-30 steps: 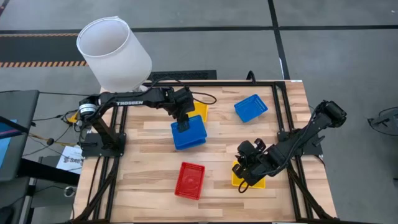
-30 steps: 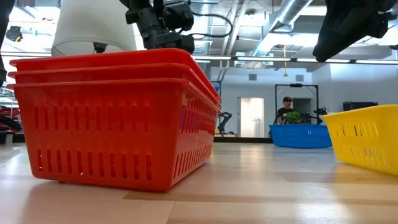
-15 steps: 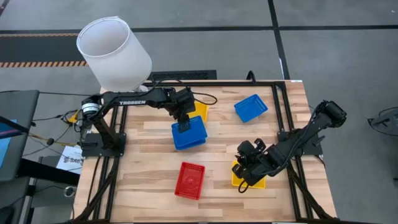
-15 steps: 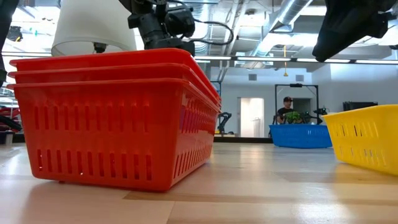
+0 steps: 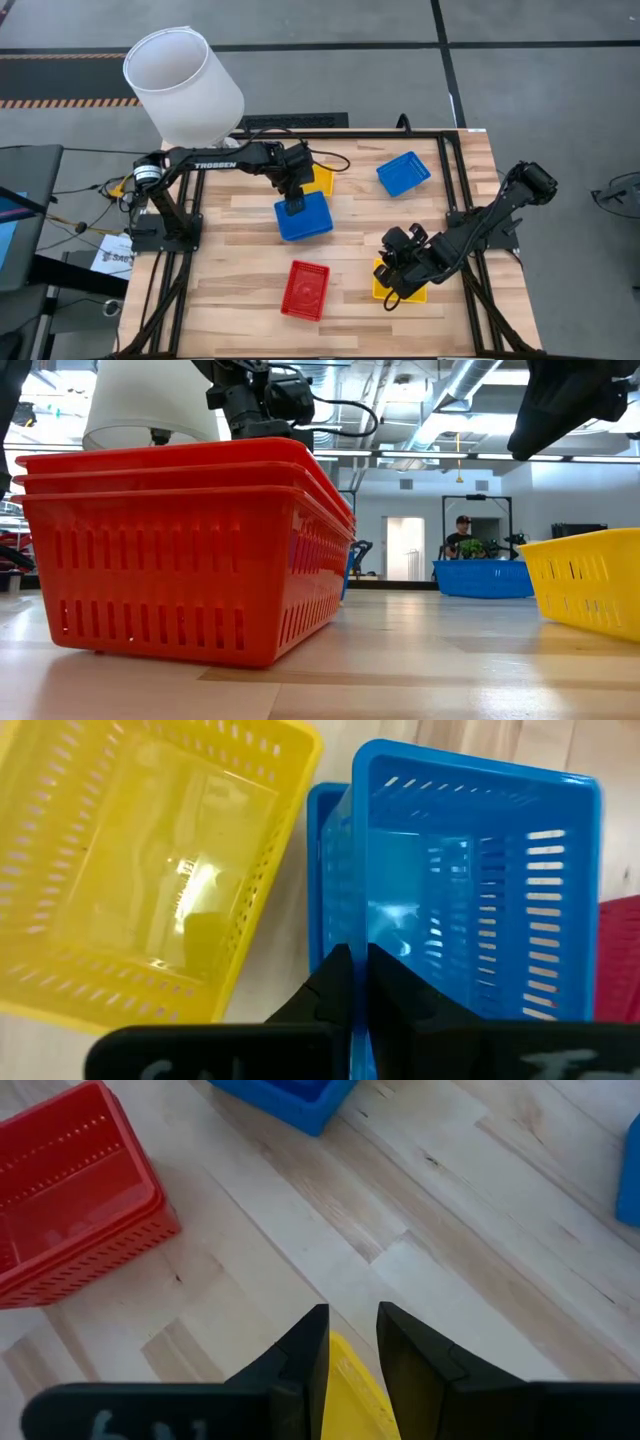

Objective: Stack baskets by color
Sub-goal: Stack the bottom blue bin on top of the middle blue bin

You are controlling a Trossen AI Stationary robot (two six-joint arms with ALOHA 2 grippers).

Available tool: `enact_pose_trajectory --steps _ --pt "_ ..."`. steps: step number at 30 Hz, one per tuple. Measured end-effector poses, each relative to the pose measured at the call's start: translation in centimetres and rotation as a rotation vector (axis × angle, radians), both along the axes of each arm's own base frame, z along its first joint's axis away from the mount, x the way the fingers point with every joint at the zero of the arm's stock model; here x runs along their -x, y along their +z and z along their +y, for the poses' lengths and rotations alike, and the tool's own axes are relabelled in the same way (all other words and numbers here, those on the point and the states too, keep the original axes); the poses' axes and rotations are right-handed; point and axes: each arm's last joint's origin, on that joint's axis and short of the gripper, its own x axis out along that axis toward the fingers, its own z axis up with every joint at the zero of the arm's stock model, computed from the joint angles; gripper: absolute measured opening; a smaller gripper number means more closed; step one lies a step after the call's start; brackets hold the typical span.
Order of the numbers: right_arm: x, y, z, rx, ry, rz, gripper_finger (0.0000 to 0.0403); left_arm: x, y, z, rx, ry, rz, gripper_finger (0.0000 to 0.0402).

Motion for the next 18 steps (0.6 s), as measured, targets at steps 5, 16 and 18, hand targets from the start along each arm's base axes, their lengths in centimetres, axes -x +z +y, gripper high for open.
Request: enact_pose_trajectory --steps 5,16,18 --pt "-0.01 0.0 0.0 -0.001 0.0 -0.001 0.0113 -0.02 0.01 -0.03 0.01 -0.005 -0.005 0.0" --pt "0.0 0.0 -0.01 0.0 0.0 0.0 0.0113 -0.03 0.03 -0.07 0.023 -0.014 -0.01 0.0088" --pt "0.0 0.0 -0.01 0.0 0.0 0.0 0.0113 -0.07 0.04 -0.07 0.023 -0.014 -0.015 0.0106"
